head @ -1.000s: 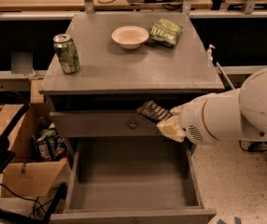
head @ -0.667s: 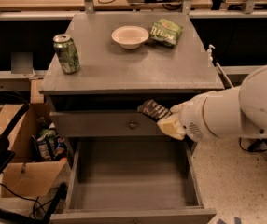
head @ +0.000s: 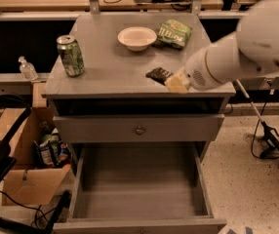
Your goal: Pick rxbar chocolate from middle drawer and place on counter
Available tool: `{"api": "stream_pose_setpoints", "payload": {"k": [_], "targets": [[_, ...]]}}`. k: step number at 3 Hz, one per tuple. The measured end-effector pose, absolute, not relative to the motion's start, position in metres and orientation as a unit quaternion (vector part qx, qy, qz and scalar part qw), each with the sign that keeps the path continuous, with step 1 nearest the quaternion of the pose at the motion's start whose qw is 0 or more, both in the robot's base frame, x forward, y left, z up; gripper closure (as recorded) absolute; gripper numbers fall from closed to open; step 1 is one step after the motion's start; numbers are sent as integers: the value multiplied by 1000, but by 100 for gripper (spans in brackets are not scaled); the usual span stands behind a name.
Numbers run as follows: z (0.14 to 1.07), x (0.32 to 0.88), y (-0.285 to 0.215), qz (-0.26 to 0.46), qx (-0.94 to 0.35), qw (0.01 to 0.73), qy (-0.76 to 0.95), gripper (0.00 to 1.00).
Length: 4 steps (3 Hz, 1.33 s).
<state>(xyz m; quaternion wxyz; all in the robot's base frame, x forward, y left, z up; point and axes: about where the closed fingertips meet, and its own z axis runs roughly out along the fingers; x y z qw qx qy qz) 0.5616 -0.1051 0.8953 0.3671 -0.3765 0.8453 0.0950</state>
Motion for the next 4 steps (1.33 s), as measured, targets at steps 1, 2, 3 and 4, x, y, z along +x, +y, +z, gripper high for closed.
{"api": "stream_pose_setpoints", "payload": {"k": [1,2,3,4], "targets": [[910,621,-102,87,-378,358,849,100],[908,667,-88,102,-392,359,841,100],[914,677,-86,103,-393,367,837,82],[913,676,-85,104,-394,366,836,59]]}}
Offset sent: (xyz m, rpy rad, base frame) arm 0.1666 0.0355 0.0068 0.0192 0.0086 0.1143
